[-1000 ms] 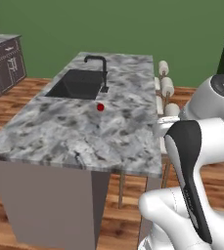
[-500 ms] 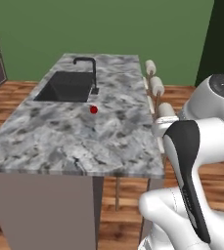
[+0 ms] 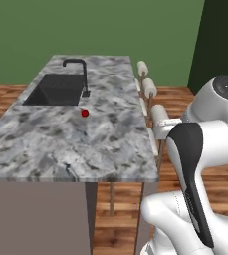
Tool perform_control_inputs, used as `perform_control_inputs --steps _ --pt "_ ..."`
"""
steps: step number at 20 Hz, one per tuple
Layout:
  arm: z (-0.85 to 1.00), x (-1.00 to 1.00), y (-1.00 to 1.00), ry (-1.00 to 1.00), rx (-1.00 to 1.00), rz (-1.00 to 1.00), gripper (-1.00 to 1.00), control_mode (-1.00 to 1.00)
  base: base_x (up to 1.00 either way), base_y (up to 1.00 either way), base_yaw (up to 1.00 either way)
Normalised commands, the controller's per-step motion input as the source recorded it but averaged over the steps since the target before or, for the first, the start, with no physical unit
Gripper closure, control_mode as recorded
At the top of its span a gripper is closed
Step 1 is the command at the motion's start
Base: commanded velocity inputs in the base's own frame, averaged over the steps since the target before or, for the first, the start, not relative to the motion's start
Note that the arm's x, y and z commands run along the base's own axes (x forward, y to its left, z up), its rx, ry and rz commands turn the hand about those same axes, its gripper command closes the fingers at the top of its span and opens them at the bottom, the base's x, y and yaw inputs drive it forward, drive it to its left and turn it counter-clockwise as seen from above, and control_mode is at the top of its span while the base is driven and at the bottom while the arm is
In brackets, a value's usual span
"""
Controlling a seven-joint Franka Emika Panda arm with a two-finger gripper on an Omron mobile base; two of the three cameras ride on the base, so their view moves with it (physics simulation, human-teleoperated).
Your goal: Place the liquor on the top shelf of the fridge to keep it out of children's reach, and place the orange and apple on lower shelves for easy access.
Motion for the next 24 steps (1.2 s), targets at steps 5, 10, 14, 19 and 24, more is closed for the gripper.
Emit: perform_control_inputs --steps 5,10,14,19,24 --pt "0.00 0.00 0.00 0.00 0.00 0.00 -1.00 1.00 0.01 -0.51 -0.06" --pt "0.00 0.00 0.00 0.00 0.00 0.00 -1.00 1.00 0.02 -0.61 -0.01" --pt "0.00 0.00 0.00 0.00 0.00 0.00 -1.00 1.00 0.11 -0.65 0.00" --pt "0.00 0.00 0.00 0.00 0.00 0.00 -1.00 1.00 0.34 -0.53 0.07" --pt "0.00 0.00 0.00 0.00 0.00 0.00 -1.00 1.00 0.59 -0.45 0.29"
